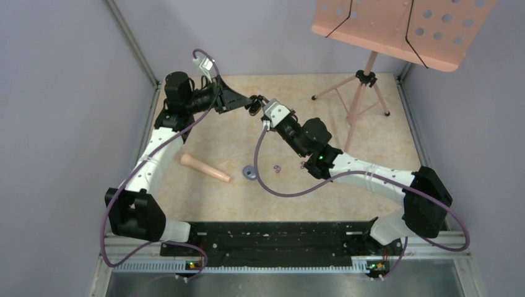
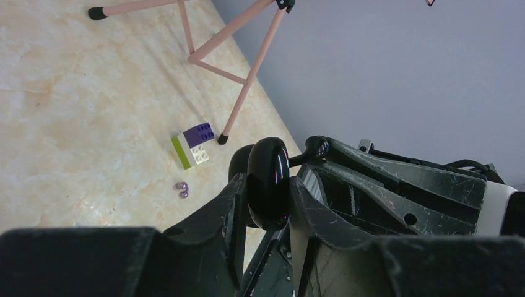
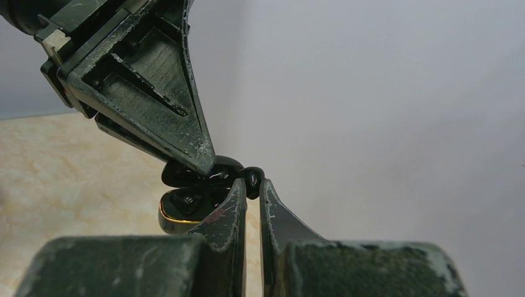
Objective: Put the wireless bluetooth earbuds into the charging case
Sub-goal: Place the earbud in the charging case.
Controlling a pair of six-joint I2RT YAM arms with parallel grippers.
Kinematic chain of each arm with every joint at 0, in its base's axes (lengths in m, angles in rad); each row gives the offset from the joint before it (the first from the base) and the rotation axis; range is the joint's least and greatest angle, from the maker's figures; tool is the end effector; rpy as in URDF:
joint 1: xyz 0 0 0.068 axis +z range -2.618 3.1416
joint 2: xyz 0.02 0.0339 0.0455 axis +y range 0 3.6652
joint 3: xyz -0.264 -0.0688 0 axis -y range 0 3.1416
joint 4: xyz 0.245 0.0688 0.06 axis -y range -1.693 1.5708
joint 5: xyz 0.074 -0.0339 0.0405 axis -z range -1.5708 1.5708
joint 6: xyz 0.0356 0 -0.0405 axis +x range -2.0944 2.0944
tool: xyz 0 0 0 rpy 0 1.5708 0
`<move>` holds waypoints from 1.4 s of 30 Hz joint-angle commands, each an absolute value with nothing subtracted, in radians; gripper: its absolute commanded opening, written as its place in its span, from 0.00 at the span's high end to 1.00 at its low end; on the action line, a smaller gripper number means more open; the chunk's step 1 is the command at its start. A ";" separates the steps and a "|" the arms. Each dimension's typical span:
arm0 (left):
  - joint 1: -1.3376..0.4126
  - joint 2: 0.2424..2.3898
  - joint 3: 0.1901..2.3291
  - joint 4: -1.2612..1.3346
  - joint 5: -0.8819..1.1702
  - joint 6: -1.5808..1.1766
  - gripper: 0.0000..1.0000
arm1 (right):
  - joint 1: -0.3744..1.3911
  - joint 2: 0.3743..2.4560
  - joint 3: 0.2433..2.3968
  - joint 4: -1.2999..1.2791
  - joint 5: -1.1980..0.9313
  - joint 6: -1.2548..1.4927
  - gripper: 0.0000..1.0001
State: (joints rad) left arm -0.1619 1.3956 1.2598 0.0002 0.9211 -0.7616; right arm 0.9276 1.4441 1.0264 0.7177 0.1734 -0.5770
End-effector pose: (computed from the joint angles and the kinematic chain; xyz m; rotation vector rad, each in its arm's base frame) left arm 0.3108 -0.0795 0.3868 0.2041 1.8685 -1.4368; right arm 0.2083 0.2677 0.3631 -0.7579 1.0287 0.1915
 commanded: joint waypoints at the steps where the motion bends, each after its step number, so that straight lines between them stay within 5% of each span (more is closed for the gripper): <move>1: -0.156 1.366 1.290 0.063 0.951 -0.769 1.00 | 0.936 1.447 1.022 0.767 0.169 -0.584 1.00; 30: -0.155 1.375 1.300 0.098 1.001 -0.795 1.00 | 0.937 1.467 0.937 0.844 0.156 -0.693 1.00; 42: -0.155 1.388 1.294 0.129 1.041 -0.826 1.00 | 0.937 1.486 0.843 1.061 0.106 -0.774 1.00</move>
